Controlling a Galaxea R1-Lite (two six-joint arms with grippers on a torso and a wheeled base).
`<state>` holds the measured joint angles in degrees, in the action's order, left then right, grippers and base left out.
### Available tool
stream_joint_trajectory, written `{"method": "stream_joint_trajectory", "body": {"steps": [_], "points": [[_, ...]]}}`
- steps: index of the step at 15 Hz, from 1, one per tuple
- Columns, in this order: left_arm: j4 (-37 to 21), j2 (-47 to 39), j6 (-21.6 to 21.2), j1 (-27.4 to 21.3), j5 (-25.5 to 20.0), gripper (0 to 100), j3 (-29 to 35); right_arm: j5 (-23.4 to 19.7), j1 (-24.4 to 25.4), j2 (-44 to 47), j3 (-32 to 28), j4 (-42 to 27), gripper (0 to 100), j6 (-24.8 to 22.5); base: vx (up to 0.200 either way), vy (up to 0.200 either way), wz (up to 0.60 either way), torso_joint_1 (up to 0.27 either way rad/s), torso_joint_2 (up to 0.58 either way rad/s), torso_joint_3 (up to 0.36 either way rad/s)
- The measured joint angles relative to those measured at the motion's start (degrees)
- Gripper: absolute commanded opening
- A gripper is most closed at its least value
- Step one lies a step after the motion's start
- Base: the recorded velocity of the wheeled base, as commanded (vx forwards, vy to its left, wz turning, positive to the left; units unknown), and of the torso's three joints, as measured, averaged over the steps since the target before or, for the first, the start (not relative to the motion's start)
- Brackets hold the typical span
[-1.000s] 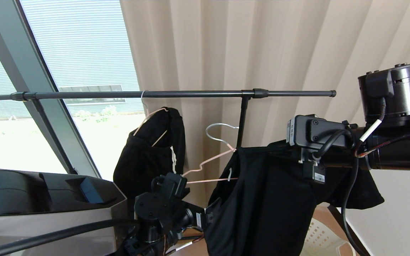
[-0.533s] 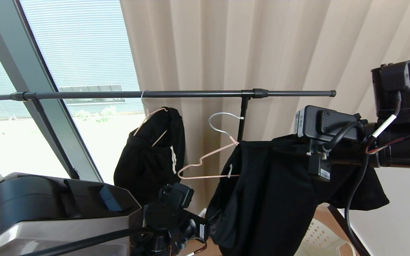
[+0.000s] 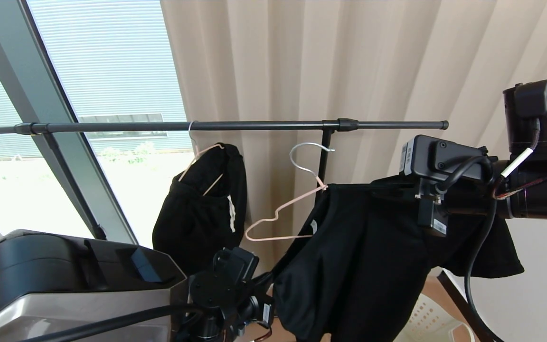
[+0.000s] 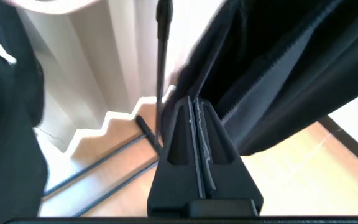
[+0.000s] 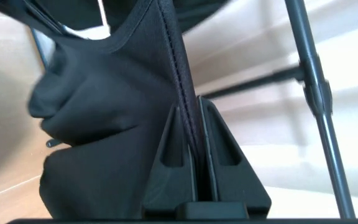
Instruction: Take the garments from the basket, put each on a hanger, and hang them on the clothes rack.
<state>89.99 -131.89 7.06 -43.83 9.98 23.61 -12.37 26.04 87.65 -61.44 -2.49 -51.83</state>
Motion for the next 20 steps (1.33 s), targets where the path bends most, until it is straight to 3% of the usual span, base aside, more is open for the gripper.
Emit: {"method": "stream_joint_trajectory", "body": {"steps": [5, 7, 8, 14, 20], "points": [[-0.05, 2.12, -1.12, 2.46, -0.09, 0, -0.13, -0.27, -3.63, 0.02, 1.02, 0.02, 0, 0.16, 0.0, 0.0, 0.0, 0.0, 0.0, 0.0], [-0.05, 2.36, -1.38, 3.21, -0.09, 0, -0.09, -0.67, -3.85, -0.13, 1.5, 0.04, 0, 3.83, 0.0, 0.0, 0.0, 0.0, 0.0, 0.0], [-0.05, 2.4, -1.45, 3.64, -0.09, 0, -0.02, -1.77, -3.91, -0.26, 1.61, 0.04, 0, 6.02, 0.0, 0.0, 0.0, 0.0, 0.0, 0.0], [0.0, 2.32, -3.4, 6.9, -0.11, 0, 0.8, -9.35, -7.61, -2.16, 3.06, -0.29, 0, 8.79, 0.0, 0.0, 0.0, 0.0, 0.0, 0.0], [-0.05, 2.47, -3.67, 11.06, -0.22, 0, 2.73, -9.68, -8.57, -4.0, 5.9, -0.07, 0, 8.86, 0.0, 0.0, 0.0, 0.0, 0.0, 0.0]]}}
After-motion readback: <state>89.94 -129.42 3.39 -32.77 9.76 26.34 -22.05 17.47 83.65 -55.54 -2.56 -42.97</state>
